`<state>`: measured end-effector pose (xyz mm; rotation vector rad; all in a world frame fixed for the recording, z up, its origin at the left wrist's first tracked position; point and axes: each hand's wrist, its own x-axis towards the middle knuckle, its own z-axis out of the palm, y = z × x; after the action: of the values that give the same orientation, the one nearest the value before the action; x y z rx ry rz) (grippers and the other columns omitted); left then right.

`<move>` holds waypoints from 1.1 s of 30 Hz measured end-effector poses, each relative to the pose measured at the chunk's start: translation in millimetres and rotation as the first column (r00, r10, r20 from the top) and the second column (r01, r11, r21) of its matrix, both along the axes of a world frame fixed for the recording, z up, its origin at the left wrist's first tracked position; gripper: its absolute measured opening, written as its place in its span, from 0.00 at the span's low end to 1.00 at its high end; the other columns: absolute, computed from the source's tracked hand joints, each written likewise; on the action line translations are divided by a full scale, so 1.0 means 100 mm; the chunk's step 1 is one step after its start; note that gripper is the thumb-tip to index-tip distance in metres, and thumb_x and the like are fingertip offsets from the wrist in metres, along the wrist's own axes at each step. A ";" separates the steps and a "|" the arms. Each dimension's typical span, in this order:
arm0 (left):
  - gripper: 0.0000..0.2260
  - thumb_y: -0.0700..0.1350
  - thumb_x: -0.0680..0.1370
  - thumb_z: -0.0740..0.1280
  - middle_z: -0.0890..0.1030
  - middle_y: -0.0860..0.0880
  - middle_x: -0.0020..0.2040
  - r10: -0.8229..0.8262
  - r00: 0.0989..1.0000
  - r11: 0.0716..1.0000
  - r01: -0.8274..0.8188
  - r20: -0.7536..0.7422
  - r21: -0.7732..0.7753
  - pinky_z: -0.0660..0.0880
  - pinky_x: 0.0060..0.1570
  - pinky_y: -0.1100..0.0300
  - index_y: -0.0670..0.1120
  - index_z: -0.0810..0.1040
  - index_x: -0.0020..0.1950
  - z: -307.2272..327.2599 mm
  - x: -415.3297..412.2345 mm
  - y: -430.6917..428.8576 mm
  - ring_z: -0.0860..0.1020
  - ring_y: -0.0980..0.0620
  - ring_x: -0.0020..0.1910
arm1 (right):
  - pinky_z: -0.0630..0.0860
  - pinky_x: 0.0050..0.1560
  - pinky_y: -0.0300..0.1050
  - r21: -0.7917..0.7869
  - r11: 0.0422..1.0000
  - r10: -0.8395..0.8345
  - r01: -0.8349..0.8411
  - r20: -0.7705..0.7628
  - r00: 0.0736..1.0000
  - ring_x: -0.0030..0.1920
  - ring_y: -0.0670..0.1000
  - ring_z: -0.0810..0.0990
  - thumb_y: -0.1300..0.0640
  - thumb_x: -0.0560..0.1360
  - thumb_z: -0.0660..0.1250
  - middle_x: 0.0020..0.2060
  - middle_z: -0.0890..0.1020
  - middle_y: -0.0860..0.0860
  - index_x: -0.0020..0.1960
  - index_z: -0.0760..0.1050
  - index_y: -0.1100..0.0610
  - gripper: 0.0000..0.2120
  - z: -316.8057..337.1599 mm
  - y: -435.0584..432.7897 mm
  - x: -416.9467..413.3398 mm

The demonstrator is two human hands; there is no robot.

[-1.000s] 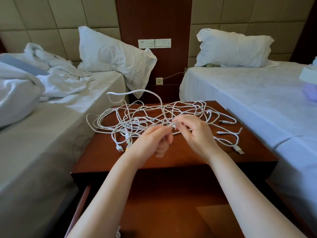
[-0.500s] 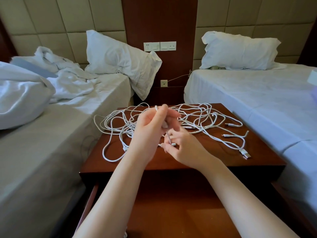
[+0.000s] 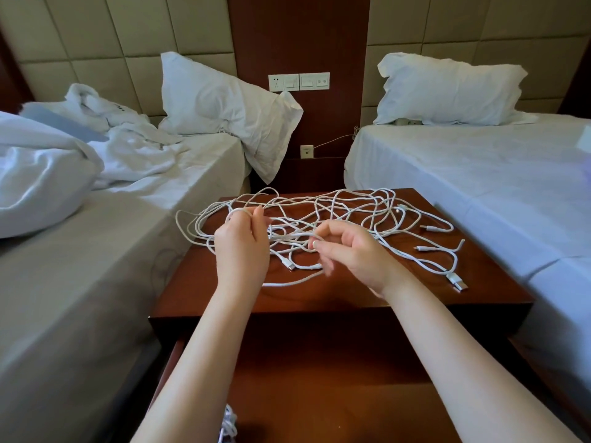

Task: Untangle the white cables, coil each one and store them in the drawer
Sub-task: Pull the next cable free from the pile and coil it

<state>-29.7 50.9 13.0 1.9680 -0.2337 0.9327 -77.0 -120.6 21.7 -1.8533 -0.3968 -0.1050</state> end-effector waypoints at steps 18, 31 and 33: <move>0.20 0.52 0.81 0.54 0.66 0.50 0.23 -0.830 0.315 0.502 0.781 -0.460 -0.372 0.61 0.25 0.65 0.40 0.76 0.40 0.11 -0.23 -0.21 0.60 0.55 0.23 | 0.77 0.47 0.35 0.206 0.948 -0.302 0.242 0.350 0.887 0.43 0.44 0.82 0.61 0.73 0.72 0.40 0.84 0.47 0.45 0.83 0.53 0.05 0.06 -0.18 0.07; 0.15 0.44 0.78 0.58 0.71 0.49 0.24 -0.951 0.032 0.187 0.850 -0.307 -0.492 0.70 0.28 0.62 0.45 0.78 0.35 0.35 -0.40 -0.23 0.68 0.51 0.24 | 0.77 0.45 0.32 0.007 0.999 0.043 -0.043 -0.023 0.999 0.39 0.42 0.82 0.63 0.78 0.63 0.32 0.84 0.46 0.35 0.83 0.46 0.19 0.00 -0.04 0.04; 0.12 0.45 0.76 0.61 0.70 0.49 0.24 -0.969 0.113 0.214 0.829 -0.220 -0.516 0.70 0.26 0.58 0.47 0.79 0.34 0.37 -0.39 -0.26 0.68 0.51 0.25 | 0.75 0.41 0.33 -0.123 0.987 0.098 -0.105 -0.055 0.994 0.31 0.42 0.79 0.67 0.78 0.61 0.25 0.80 0.47 0.27 0.79 0.51 0.24 -0.02 0.04 0.03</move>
<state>-68.8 25.4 50.1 1.2610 -0.8657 -0.4435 -73.9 -116.3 19.8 -1.9517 -0.4719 0.0358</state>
